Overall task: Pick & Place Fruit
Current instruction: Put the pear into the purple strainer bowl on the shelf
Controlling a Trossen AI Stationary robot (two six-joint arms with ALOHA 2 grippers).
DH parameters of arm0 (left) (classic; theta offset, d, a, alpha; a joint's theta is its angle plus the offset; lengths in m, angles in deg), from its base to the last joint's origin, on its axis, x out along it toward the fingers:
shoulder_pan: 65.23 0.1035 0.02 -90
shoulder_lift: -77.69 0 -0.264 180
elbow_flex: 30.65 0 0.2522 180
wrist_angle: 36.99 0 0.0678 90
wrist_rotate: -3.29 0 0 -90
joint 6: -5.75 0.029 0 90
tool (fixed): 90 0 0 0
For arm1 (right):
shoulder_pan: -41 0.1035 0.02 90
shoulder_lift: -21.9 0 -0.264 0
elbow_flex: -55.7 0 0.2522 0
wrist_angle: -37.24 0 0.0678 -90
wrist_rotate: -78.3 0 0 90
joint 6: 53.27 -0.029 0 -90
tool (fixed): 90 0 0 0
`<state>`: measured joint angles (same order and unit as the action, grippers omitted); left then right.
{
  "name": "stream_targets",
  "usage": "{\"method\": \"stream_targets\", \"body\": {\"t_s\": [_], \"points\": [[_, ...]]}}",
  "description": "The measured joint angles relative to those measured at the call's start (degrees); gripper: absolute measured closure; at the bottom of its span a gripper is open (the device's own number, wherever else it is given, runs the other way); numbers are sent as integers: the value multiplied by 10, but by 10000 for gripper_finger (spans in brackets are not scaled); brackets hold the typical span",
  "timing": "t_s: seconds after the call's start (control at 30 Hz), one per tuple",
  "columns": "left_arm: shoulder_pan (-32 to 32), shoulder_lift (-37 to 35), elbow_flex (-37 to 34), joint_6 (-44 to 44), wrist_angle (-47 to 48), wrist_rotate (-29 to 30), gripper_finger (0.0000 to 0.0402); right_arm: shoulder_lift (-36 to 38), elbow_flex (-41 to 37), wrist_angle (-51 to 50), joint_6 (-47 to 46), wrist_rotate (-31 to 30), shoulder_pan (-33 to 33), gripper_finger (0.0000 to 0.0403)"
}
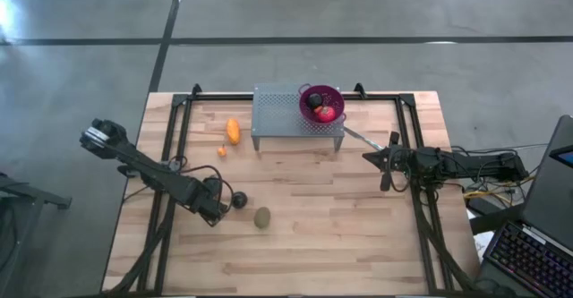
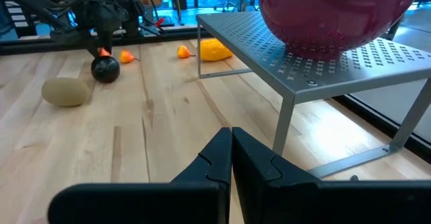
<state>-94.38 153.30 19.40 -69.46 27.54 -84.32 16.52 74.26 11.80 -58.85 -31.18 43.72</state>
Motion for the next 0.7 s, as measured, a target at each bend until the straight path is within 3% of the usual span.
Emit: {"method": "stream_targets", "body": {"t_s": [0.7], "points": [[0, 0, 0, 2, 3, -18, 245, 0, 0, 0, 0, 0, 0, 394]]}}
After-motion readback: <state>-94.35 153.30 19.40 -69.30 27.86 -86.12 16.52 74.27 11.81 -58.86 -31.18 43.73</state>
